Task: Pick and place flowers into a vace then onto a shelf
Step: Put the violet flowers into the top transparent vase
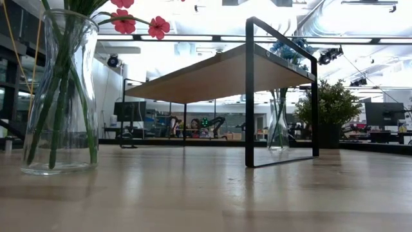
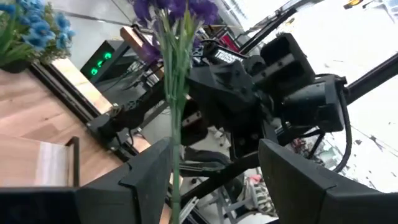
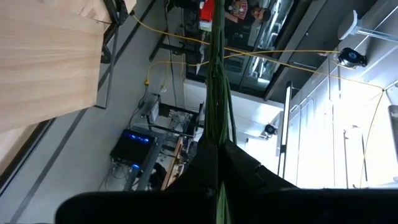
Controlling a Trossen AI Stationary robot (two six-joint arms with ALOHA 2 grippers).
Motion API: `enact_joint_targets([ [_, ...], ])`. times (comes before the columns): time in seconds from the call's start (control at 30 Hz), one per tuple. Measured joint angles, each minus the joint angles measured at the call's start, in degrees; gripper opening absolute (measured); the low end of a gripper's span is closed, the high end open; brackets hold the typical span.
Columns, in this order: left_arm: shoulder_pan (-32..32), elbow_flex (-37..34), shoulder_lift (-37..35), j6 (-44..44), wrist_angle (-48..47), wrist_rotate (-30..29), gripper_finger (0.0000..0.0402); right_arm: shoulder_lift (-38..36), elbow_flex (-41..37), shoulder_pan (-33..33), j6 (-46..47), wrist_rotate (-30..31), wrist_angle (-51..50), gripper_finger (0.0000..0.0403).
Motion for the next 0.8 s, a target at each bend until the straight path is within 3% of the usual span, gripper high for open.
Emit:
enact_joint_targets([
  [0.17, 4.5, 0.9, -1.7, -1.1, -5.7, 5.6, 0.0271, 0.0, 0.0, 0.1, -1.3, -0.5, -0.5, 0.0000],
  [0.67, 12.4, 21.5, 5.9, -3.7, -34.2, 23.1, 0.0271, 0.0, 0.0, 0.2, -1.9, -8.9, 1.9, 0.0000],
  [0.8, 13.8, 22.2, 7.9, -3.8, -34.4, 27.4, 0.0271, 0.0, 0.0, 0.2, -4.5, -9.2, 4.2, 0.0000],
])
